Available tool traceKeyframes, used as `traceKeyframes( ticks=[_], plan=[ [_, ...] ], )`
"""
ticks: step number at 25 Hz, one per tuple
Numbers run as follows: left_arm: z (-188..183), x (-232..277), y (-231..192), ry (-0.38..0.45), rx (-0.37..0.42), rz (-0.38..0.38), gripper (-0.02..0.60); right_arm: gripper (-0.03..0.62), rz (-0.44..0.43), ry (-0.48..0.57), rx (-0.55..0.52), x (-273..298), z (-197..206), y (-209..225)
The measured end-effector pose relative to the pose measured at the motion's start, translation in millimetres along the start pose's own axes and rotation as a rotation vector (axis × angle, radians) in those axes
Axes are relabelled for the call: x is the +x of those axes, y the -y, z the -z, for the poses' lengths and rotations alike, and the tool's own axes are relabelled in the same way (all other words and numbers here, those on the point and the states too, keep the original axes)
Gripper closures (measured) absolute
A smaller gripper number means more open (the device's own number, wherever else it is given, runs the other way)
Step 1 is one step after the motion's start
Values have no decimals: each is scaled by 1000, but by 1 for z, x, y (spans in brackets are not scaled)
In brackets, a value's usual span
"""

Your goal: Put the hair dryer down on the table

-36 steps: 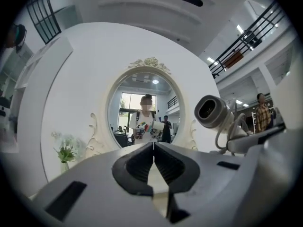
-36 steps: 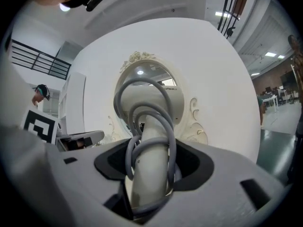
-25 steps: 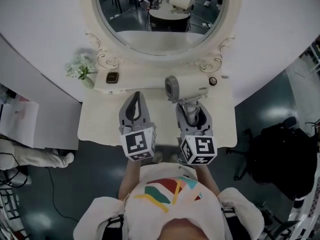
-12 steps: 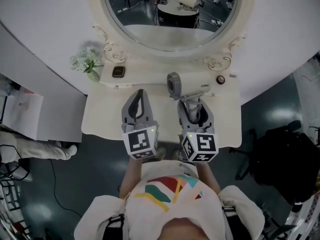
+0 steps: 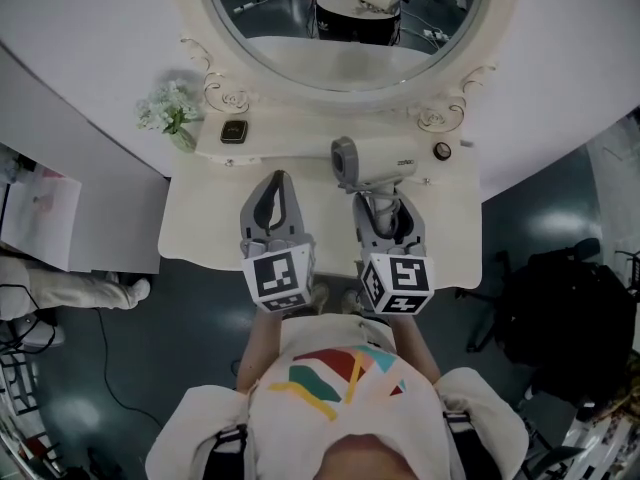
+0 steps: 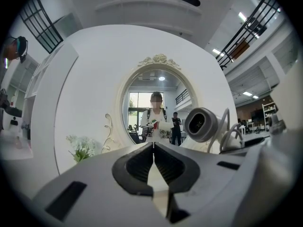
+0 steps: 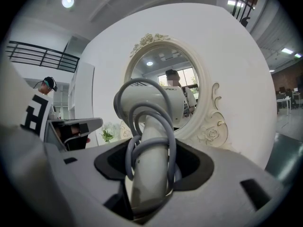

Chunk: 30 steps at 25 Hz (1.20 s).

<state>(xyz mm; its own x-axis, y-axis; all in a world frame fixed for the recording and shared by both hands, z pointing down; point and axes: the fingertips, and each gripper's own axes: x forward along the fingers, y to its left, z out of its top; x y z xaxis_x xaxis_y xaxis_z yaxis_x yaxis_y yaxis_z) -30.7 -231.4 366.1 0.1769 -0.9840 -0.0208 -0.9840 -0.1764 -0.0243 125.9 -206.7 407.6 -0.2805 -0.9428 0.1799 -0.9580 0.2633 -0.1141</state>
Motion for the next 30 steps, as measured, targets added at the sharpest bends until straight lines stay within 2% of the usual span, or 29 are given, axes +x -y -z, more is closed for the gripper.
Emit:
traceKeyframes(
  ticks=[26,30],
  plan=[
    [33,13,-10,-99,16,-22,575,367,-13,-245,-1,43,83,12],
    [36,17,-13,-86,19,-32,575,367,-8,-288,1,48,96,14]
  ],
)
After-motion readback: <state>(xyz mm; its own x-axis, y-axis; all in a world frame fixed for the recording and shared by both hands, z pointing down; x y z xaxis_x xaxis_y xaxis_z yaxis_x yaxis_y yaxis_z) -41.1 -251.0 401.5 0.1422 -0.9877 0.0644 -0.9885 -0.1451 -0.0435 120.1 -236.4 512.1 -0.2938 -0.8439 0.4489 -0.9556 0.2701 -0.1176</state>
